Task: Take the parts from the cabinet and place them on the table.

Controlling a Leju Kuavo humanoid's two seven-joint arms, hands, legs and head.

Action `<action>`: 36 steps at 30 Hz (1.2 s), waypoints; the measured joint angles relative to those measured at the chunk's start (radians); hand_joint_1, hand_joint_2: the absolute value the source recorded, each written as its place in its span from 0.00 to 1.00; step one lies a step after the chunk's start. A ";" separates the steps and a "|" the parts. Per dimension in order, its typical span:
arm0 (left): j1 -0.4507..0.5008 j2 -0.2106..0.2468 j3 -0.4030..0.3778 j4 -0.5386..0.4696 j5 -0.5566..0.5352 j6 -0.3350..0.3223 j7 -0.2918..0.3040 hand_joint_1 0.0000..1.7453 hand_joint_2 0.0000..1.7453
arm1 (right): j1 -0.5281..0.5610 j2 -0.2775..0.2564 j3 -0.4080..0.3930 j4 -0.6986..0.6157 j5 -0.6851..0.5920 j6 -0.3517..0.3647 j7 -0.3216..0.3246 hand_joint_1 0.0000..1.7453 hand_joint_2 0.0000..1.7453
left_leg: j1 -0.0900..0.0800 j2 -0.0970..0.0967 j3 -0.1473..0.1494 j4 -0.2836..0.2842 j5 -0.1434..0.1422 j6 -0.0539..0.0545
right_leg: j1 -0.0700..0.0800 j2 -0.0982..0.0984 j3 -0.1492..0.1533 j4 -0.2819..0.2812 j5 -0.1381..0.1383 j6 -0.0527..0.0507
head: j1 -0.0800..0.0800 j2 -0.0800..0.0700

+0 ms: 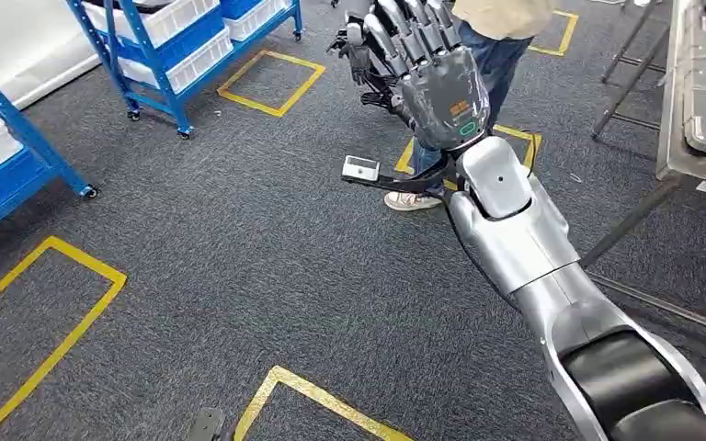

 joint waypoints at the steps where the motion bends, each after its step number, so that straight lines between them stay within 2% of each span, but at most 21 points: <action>1: -0.004 0.001 0.001 0.000 0.006 -0.002 0.000 0.00 0.00 | 0.007 0.000 -0.002 0.000 0.002 0.000 0.000 0.00 1.00 | 0.002 0.008 -0.034 0.072 -0.029 -0.003 | 0.002 -0.015 0.000 0.002 -0.002 -0.002 | 0.000 0.000; 3: -0.006 0.003 0.003 0.000 0.009 -0.004 0.002 0.00 0.00 | 0.027 0.000 -0.006 0.000 0.009 0.000 -0.001 0.00 1.00 | 0.008 0.014 -0.074 0.152 -0.044 -0.012 | 0.002 -0.044 0.000 0.005 -0.006 -0.002 | 0.000 0.000; 4: -0.006 0.006 0.005 0.000 0.010 -0.001 0.007 0.00 0.00 | 0.038 0.000 -0.008 -0.001 0.015 0.000 -0.003 0.00 1.00 | 0.011 0.016 -0.056 0.119 -0.019 -0.016 | 0.002 -0.058 0.000 0.008 -0.010 0.001 | 0.000 0.000; 6: -0.005 0.013 0.006 0.000 0.010 0.015 0.015 0.00 0.00 | 0.057 0.000 -0.021 -0.011 0.025 0.000 -0.013 0.00 1.00 | 0.015 0.044 0.040 -0.053 0.063 -0.021 | 0.000 -0.082 0.000 0.019 -0.020 0.008 | 0.000 0.000; 7: -0.007 0.014 0.006 0.000 0.010 0.022 0.016 0.00 0.00 | 0.064 0.000 -0.030 -0.019 0.029 0.000 -0.023 0.00 1.00 | 0.011 0.088 0.073 -0.127 0.062 -0.023 | 0.003 -0.093 -0.001 0.029 -0.028 0.015 | 0.000 0.000; 8: -0.010 0.014 0.006 0.000 0.010 0.024 0.016 0.00 0.00 | 0.070 0.000 -0.042 -0.024 0.035 0.000 -0.029 0.00 1.00 | 0.000 0.090 0.078 -0.124 0.057 -0.011 | 0.010 -0.100 -0.005 0.033 -0.031 0.021 | -0.001 0.000; 9: -0.010 0.015 0.006 0.000 0.010 0.026 0.016 0.00 0.00 | 0.076 0.000 -0.053 -0.025 0.040 0.000 -0.036 0.00 1.00 | 0.001 0.071 0.074 -0.123 0.059 0.002 | 0.010 -0.106 -0.004 0.033 -0.033 0.024 | 0.002 0.000; 16: -0.007 0.019 0.007 0.000 0.011 0.027 0.015 0.00 0.00 | 0.081 0.002 -0.063 -0.026 0.042 -0.001 -0.040 0.00 1.00 | -0.001 0.062 0.072 -0.123 0.058 0.007 | 0.013 -0.117 0.000 0.032 -0.034 0.027 | 0.003 0.000; 18: -0.008 0.023 0.008 -0.001 0.011 0.026 0.014 0.00 0.00 | 0.085 0.007 -0.073 -0.028 0.044 -0.001 -0.045 0.00 1.00 | 0.001 0.042 0.075 -0.129 0.061 0.020 | 0.008 -0.132 0.005 0.033 -0.041 0.037 | 0.002 0.000; 19: -0.011 0.026 0.009 -0.001 0.014 0.026 0.011 0.00 0.00 | 0.085 0.008 -0.098 -0.029 0.039 -0.001 -0.064 0.00 1.00 | 0.005 0.023 0.078 -0.134 0.065 0.034 | -0.005 -0.034 -0.023 0.102 -0.093 0.044 | 0.002 0.000; 20: -0.023 0.026 0.010 -0.001 0.014 0.026 0.011 0.00 0.00 | 0.109 0.009 -0.142 -0.029 0.023 -0.001 -0.078 0.00 1.00 | 0.002 -0.029 0.078 -0.133 0.066 0.040 | -0.003 -0.002 -0.154 0.353 -0.178 0.045 | 0.002 0.000; 22: -0.022 0.026 0.010 -0.001 0.014 0.026 0.011 0.00 0.00 | 0.112 0.010 -0.150 -0.029 0.020 -0.001 -0.084 0.00 1.00 | 0.001 -0.058 0.078 -0.132 0.067 0.040 | -0.003 0.002 -0.128 0.272 -0.104 0.037 | 0.002 0.000; 24: -0.023 0.026 0.010 -0.001 0.016 0.026 0.010 0.00 0.00 | 0.111 0.015 -0.161 -0.034 0.014 -0.001 -0.092 0.00 1.00 | 0.001 -0.083 0.080 -0.130 0.067 0.038 | -0.003 0.040 -0.049 0.091 -0.007 0.024 | 0.002 0.000; 25: -0.024 0.026 0.010 -0.001 0.019 0.025 0.009 0.00 0.00 | 0.112 0.017 -0.168 -0.035 0.014 -0.001 -0.094 0.00 1.00 | 0.003 -0.090 0.076 -0.131 0.069 0.032 | -0.007 0.096 -0.035 0.060 -0.023 0.020 | 0.002 0.000; 26: -0.029 0.026 0.010 -0.001 0.021 0.025 0.008 0.00 0.00 | 0.113 0.019 -0.172 -0.035 0.015 -0.001 -0.095 0.00 1.00 | 0.002 -0.102 0.069 -0.127 0.071 0.027 | -0.005 0.097 -0.034 0.040 -0.017 0.024 | 0.002 0.000; 29: -0.030 0.026 0.011 -0.001 0.024 0.026 0.009 0.00 0.00 | 0.124 0.036 -0.183 -0.035 0.037 -0.001 -0.107 0.00 1.00 | 0.013 -0.140 0.062 -0.140 0.082 0.003 | 0.004 0.059 -0.026 0.037 -0.014 0.018 | 0.002 0.000; 30: -0.028 0.031 0.011 -0.001 0.024 0.028 0.011 0.00 0.00 | 0.129 0.045 -0.188 -0.036 0.044 -0.001 -0.111 0.00 1.00 | 0.013 -0.116 0.059 -0.134 0.076 0.002 | -0.010 0.041 -0.019 0.022 -0.006 0.012 | 0.002 0.000; 31: -0.026 0.031 0.011 -0.001 0.024 0.028 0.011 0.00 0.00 | 0.135 0.056 -0.193 -0.036 0.052 -0.001 -0.117 0.00 1.00 | 0.001 -0.047 0.049 -0.106 0.053 0.000 | -0.007 0.030 -0.012 0.014 -0.004 0.005 | -0.001 0.000; 32: -0.029 0.031 0.011 -0.001 0.024 0.028 0.011 0.00 0.00 | 0.138 0.059 -0.198 -0.036 0.057 -0.001 -0.122 0.00 1.00 | 0.003 -0.014 0.019 -0.041 0.014 -0.003 | -0.005 0.015 -0.010 0.012 -0.005 0.002 | -0.002 0.000; 34: -0.032 0.031 0.011 -0.001 0.024 0.026 0.011 0.00 0.00 | 0.154 0.061 -0.209 -0.033 0.057 -0.001 -0.125 0.00 1.00 | 0.007 0.006 -0.047 0.100 -0.044 -0.010 | -0.002 -0.017 -0.006 0.012 -0.008 -0.001 | -0.002 0.000; 36: -0.026 0.031 0.011 -0.001 0.024 0.023 0.011 0.00 0.00 | 0.175 0.066 -0.220 -0.026 0.063 -0.001 -0.126 0.00 1.00 | 0.010 0.013 -0.069 0.148 -0.041 -0.016 | -0.002 -0.049 -0.006 0.014 -0.012 0.000 | -0.002 0.000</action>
